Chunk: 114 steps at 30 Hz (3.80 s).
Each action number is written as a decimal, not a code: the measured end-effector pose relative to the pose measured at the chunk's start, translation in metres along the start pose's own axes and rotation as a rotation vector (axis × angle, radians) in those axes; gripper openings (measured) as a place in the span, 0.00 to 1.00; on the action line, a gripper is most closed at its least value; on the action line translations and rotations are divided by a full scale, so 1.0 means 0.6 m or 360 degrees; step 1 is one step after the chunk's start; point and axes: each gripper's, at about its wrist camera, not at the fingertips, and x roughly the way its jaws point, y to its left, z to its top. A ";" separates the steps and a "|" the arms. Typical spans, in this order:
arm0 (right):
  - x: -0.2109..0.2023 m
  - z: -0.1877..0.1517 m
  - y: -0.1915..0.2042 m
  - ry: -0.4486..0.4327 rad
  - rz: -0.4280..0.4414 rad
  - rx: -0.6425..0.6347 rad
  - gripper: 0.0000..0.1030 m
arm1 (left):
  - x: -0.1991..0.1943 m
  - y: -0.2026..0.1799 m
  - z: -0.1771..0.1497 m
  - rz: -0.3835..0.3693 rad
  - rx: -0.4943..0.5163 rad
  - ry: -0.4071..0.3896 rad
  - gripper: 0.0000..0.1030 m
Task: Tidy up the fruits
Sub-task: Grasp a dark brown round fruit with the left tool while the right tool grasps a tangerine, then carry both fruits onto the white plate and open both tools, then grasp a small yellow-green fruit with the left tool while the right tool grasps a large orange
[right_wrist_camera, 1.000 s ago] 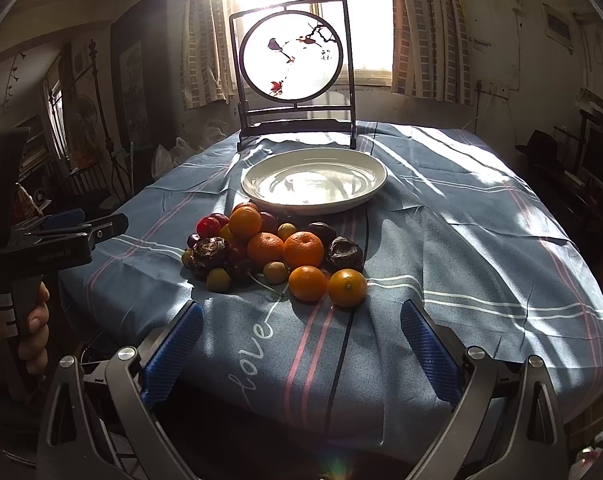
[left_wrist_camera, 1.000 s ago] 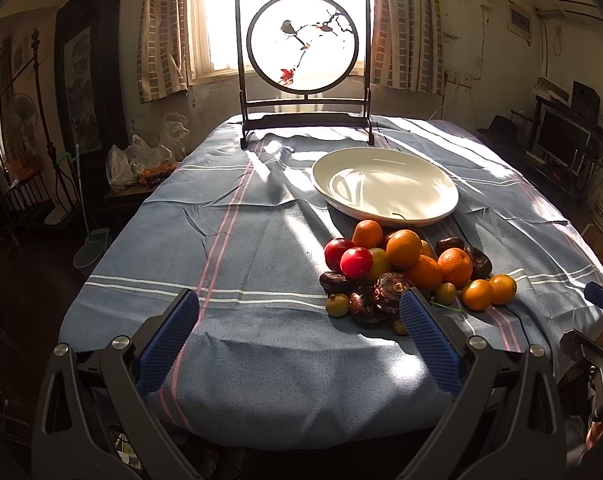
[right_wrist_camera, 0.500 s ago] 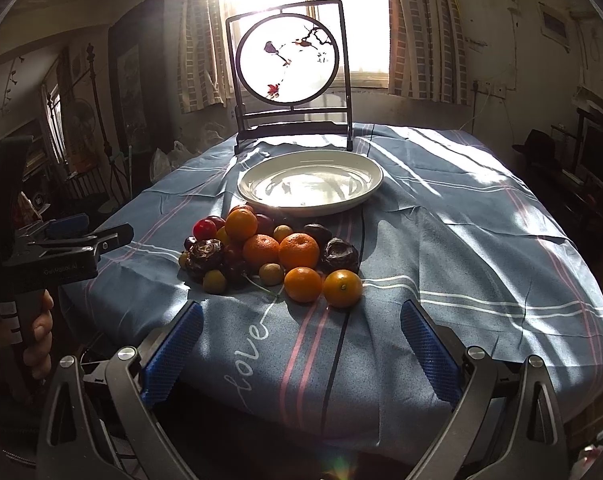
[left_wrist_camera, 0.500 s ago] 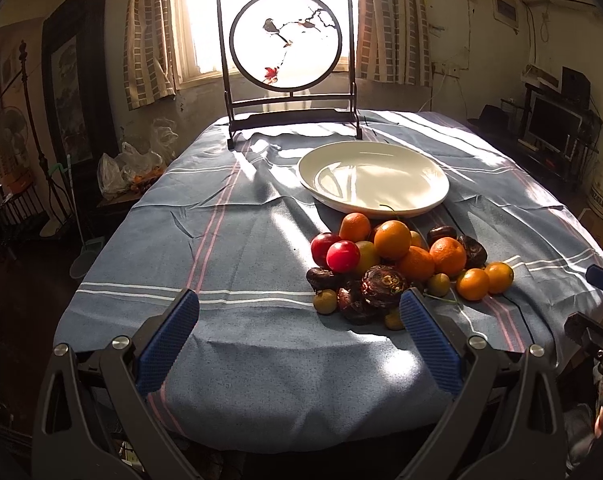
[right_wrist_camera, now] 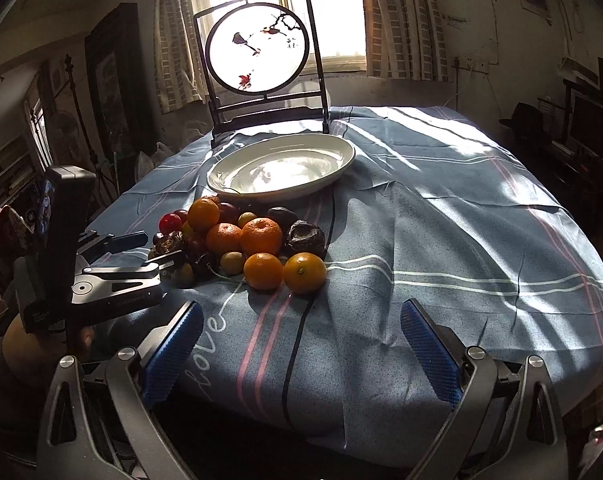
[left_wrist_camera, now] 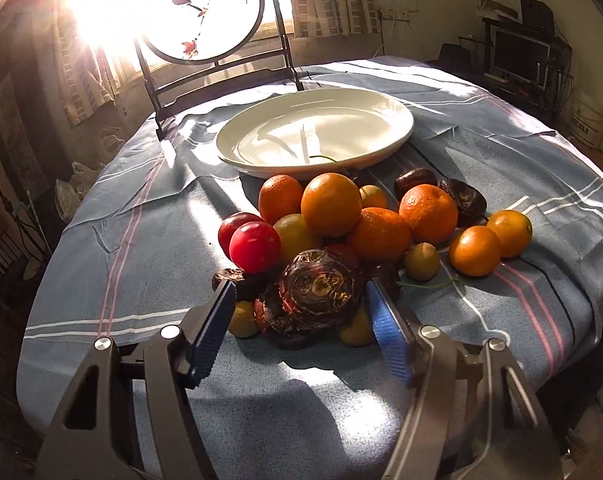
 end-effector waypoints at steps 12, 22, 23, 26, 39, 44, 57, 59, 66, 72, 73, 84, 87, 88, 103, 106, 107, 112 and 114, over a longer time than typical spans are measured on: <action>0.025 -0.003 -0.008 0.0045 0.0007 0.0003 0.96 | -0.006 0.022 -0.006 -0.0155 -0.0140 -0.0051 0.38; 0.096 0.022 0.025 0.0094 0.0030 -0.0185 0.74 | -0.056 0.041 -0.008 -0.0135 -0.0165 -0.0157 0.38; 0.104 0.024 0.023 0.0105 0.0015 -0.0185 0.68 | -0.059 0.044 -0.009 -0.0136 -0.0170 -0.0160 0.38; 0.121 0.028 0.013 0.0154 0.0027 -0.0165 0.44 | -0.065 0.052 -0.011 -0.0139 -0.0188 -0.0174 0.38; 0.156 0.035 0.003 0.0209 0.0077 -0.0123 0.36 | -0.052 0.065 -0.018 -0.0151 -0.0232 -0.0146 0.38; 0.146 0.033 -0.004 0.0180 0.0128 -0.0069 0.35 | -0.053 0.072 -0.020 -0.0153 -0.0250 -0.0151 0.38; 0.165 0.190 -0.011 0.0080 0.0239 0.0000 0.35 | 0.004 0.089 0.116 -0.0249 -0.0232 -0.0147 0.39; 0.202 0.215 -0.010 0.0132 0.0243 0.0018 0.35 | 0.036 0.090 0.146 -0.0273 -0.0243 -0.0104 0.39; 0.314 0.256 -0.004 0.0269 0.0198 0.0045 0.36 | 0.149 0.090 0.220 -0.0281 -0.0261 0.0071 0.39; 0.280 0.249 0.008 0.0168 0.0176 -0.0012 0.39 | 0.156 0.128 0.211 -0.0278 -0.0424 0.0094 0.57; 0.264 0.242 0.011 0.0148 0.0166 -0.0039 0.39 | 0.139 0.131 0.204 -0.0260 -0.0414 0.0060 0.59; 0.128 0.091 0.023 0.0110 0.0191 -0.0110 0.42 | -0.009 0.144 0.011 -0.0177 -0.0174 0.0022 0.66; 0.116 0.058 0.029 0.0131 0.0215 -0.0094 0.42 | -0.011 0.137 -0.029 -0.0130 -0.0093 0.0051 0.61; 0.113 0.049 0.030 0.0140 0.0226 -0.0085 0.42 | -0.007 0.135 -0.037 -0.0111 -0.0071 0.0070 0.53; 0.104 0.026 0.039 0.0179 0.0233 -0.0074 0.42 | 0.040 0.106 -0.040 -0.0189 -0.0020 0.0128 0.37; 0.109 0.023 0.041 0.0189 0.0248 -0.0071 0.42 | 0.050 0.117 -0.036 -0.0220 -0.0065 0.0122 0.37; 0.110 0.022 0.041 0.0192 0.0252 -0.0073 0.42 | 0.052 0.117 -0.036 -0.0218 -0.0065 0.0109 0.37; 0.119 0.018 0.042 0.0214 0.0270 -0.0073 0.42 | 0.056 0.113 -0.038 -0.0279 -0.0088 0.0070 0.21; 0.121 0.018 0.042 0.0217 0.0268 -0.0073 0.42 | 0.052 0.107 -0.041 -0.0263 -0.0084 0.0058 0.21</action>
